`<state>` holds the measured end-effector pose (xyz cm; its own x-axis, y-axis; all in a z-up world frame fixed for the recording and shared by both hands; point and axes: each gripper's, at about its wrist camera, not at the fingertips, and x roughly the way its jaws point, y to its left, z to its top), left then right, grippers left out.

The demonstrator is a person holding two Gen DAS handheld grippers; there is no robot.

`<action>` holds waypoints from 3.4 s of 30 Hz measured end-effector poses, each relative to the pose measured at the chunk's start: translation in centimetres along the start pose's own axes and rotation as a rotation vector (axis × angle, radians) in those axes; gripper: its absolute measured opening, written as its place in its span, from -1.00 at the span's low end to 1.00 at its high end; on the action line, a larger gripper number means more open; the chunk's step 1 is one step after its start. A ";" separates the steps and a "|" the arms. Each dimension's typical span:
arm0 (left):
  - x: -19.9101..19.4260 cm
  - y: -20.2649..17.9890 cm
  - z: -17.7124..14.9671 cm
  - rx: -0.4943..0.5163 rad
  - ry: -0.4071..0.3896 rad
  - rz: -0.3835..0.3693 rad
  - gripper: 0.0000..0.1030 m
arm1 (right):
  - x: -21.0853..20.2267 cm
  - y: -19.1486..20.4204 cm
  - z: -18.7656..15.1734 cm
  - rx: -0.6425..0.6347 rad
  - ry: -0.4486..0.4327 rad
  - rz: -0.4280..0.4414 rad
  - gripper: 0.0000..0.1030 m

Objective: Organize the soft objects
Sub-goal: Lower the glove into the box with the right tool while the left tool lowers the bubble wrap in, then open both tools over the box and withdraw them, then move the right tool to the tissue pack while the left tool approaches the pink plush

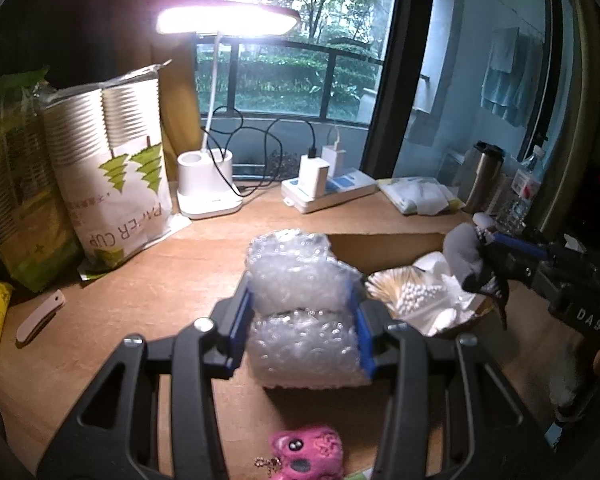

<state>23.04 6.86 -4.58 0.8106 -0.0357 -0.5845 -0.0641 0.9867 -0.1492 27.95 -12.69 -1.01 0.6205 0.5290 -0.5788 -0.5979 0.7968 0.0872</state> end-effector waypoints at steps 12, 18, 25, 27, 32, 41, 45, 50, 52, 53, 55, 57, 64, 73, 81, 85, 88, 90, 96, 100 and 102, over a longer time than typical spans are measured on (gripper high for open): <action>3.6 0.7 0.3 -0.007 0.043 0.001 -0.11 | 3.1 -1.1 0.7 0.012 0.020 0.005 -0.63; 4.2 1.0 0.6 -0.016 0.053 -0.010 0.02 | 4.8 -1.2 1.0 0.010 0.032 0.015 -0.62; 4.6 1.7 0.7 -0.032 0.057 -0.009 0.04 | 6.9 -0.8 1.6 0.008 0.039 0.035 -0.62; 4.6 1.9 0.7 -0.034 0.056 -0.004 0.04 | 7.5 -0.7 1.7 0.009 0.044 0.037 -0.62; 4.8 2.7 0.5 -0.053 0.060 0.003 0.05 | 9.1 -0.6 1.7 0.006 0.072 0.020 -0.60; 4.6 2.9 0.4 -0.057 0.059 -0.003 0.05 | 9.6 -0.4 1.6 0.008 0.097 -0.008 -0.23; 3.9 2.7 0.4 -0.055 0.048 -0.008 0.05 | 8.7 -0.1 1.7 0.005 0.090 -0.012 -0.23; 2.6 2.3 0.1 -0.051 0.035 -0.014 0.05 | 7.4 0.5 1.6 0.000 0.082 -0.013 -0.23; 2.1 2.1 0.0 -0.049 0.030 -0.016 0.05 | 6.8 0.8 1.4 -0.001 0.078 -0.013 -0.23; 1.9 2.1 -0.1 -0.048 0.029 -0.016 0.05 | 6.6 0.9 1.4 -0.001 0.077 -0.013 -0.23; 1.3 2.0 -0.3 -0.046 0.025 -0.015 0.05 | 6.0 1.3 1.1 0.000 0.078 -0.013 -0.23; 0.8 2.0 -0.5 -0.050 0.022 -0.013 0.06 | 5.6 1.7 0.9 -0.002 0.078 -0.012 -0.23; -0.8 2.0 -1.5 -0.050 0.020 -0.013 0.38 | 4.0 2.7 0.2 -0.004 0.075 -0.011 -0.21; -3.3 1.9 -2.9 -0.050 0.005 -0.010 0.43 | 2.4 3.9 -0.9 -0.007 0.078 -0.009 -0.02; -5.0 2.2 -4.5 -0.056 0.003 -0.009 0.43 | 0.5 5.5 -2.8 -0.009 0.086 -0.014 0.04; -5.6 2.2 -5.4 -0.055 0.008 -0.012 0.43 | 0.0 5.9 -3.5 -0.004 0.093 -0.016 0.12; -6.0 2.2 -6.1 -0.055 0.011 -0.015 0.43 | -0.4 6.1 -4.3 -0.001 0.101 -0.017 0.14; -6.3 2.2 -6.7 -0.055 0.013 -0.017 0.43 | -0.6 6.4 -4.8 -0.001 0.106 -0.019 0.16; -6.8 2.2 -8.0 -0.061 0.022 -0.021 0.43 | -1.2 7.1 -6.3 -0.007 0.119 -0.018 0.34; -7.0 2.3 -9.1 -0.063 0.028 -0.024 0.43 | -1.7 7.6 -7.0 -0.011 0.121 -0.022 0.40; -7.1 2.4 -9.7 -0.066 0.034 -0.025 0.43 | -1.7 7.8 -7.4 -0.012 0.126 -0.025 0.41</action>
<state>11.50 7.97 -8.56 0.7923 -0.0669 -0.6065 -0.0831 0.9729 -0.2158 18.45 -9.51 -5.36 0.5668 0.4676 -0.6783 -0.5896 0.8053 0.0624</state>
